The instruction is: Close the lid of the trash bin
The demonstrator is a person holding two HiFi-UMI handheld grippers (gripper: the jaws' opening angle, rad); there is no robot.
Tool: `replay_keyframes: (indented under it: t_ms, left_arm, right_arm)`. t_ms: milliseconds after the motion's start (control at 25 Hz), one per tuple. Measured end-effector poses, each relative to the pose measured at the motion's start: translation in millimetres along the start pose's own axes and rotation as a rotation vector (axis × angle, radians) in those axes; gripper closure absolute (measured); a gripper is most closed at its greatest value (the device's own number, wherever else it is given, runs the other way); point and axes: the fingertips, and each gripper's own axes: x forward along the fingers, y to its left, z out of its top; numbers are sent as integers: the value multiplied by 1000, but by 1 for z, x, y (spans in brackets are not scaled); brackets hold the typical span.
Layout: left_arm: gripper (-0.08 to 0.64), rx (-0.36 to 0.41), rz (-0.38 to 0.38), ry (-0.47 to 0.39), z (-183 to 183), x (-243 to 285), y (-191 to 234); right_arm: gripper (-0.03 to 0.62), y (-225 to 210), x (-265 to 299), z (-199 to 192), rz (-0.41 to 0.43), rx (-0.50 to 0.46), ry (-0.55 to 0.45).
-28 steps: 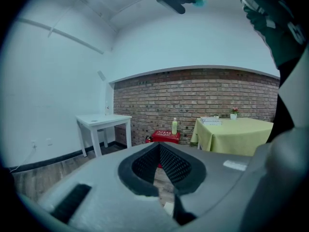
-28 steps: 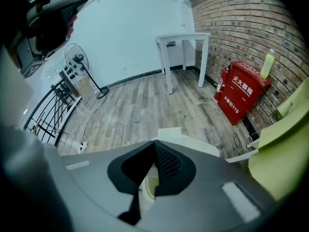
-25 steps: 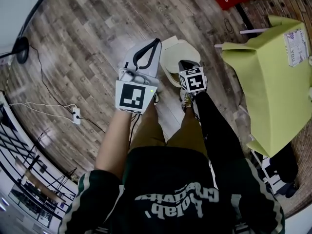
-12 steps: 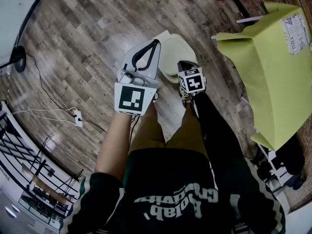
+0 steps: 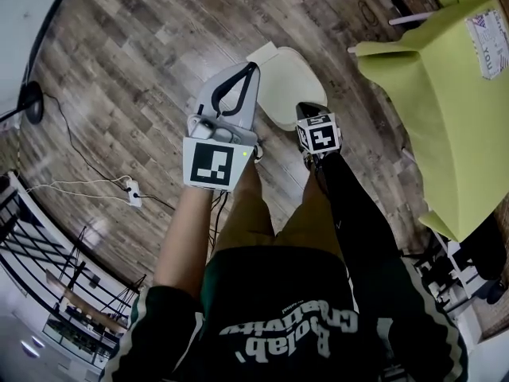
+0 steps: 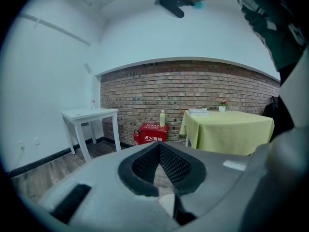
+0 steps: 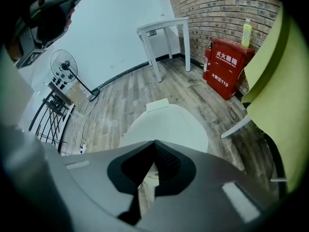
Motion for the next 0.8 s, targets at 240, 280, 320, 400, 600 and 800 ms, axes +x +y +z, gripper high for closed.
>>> replay_keyframes:
  t_ms: [240, 280, 320, 400, 600, 800]
  left_arm:
    - [555, 14, -25, 16, -10, 5, -5]
    - [555, 2, -24, 20, -12, 5, -6]
    - [555, -11, -22, 24, -14, 5, -7]
    - [555, -29, -17, 33, -18, 5, -5]
    - [555, -28, -25, 49, -26, 9, -6]
    - [555, -35, -26, 63, -32, 11, -8]
  right_arm:
    - [588, -8, 13, -19, -13, 23, 27]
    - [588, -9, 14, -23, -14, 30, 31]
    - [588, -10, 15, -26, -15, 36, 35]
    - [588, -11, 18, -29, -15, 43, 40]
    - [588, -15, 28, -37, -17, 50, 52]
    - [588, -20, 39, -50, -29, 40, 68]
